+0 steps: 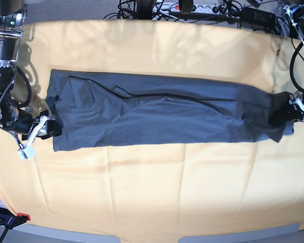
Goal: Fold the T-shirt properly
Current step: 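Lift the strip end with the left gripper and fold it toward the right gripper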
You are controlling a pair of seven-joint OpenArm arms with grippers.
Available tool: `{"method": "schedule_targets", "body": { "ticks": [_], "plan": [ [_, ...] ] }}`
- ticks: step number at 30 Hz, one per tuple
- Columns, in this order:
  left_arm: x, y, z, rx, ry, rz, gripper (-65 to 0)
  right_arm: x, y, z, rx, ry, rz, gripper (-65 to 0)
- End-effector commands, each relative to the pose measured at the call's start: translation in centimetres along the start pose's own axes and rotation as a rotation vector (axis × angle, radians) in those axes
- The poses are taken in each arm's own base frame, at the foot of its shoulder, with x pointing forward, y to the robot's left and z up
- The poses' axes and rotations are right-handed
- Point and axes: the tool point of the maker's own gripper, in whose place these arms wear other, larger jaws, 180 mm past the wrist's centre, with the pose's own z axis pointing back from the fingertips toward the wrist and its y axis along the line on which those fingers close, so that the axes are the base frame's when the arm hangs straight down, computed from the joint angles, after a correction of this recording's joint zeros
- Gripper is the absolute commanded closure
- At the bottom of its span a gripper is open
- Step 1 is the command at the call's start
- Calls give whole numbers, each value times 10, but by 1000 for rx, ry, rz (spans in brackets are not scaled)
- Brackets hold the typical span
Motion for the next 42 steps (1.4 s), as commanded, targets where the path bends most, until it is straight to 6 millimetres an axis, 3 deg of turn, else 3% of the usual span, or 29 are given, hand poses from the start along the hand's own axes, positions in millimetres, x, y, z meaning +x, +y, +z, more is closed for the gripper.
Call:
{"method": "schedule_targets", "body": {
  "ticks": [1,6,12,23,27,32,36,40,42],
  "plan": [
    [25,-10,4,-30,-68,-53,0,18,2,5,11,-59,22,-294],
    [27,-40,-19,-109,-113,-81,0,16,24,-14,59,-65,18,-294],
    [15,-81,-42,-203,-148,-129,0,18,52,-33,123,-87,-6,-294],
    [-11,-110,-84,-343,-227,-41,0,12,52,-38,101,-58,28,-294],
    [-4,-125,-97,-391,-309,6,0,12,52,-38,101,-59,28,-294],
    [-26,-140,-130,-398,-211,-4,0,10,52,-38,101,-51,28,-294],
    [-36,-160,-145,-457,-156,-17,0,10,52,-38,100,-47,28,-294],
    [-46,-177,-155,-507,-104,-31,-332,10,52,-38,101,-48,28,-294],
    [-46,-180,-157,-515,-101,-36,-450,10,52,-38,101,-48,28,-294]
  ]
}}
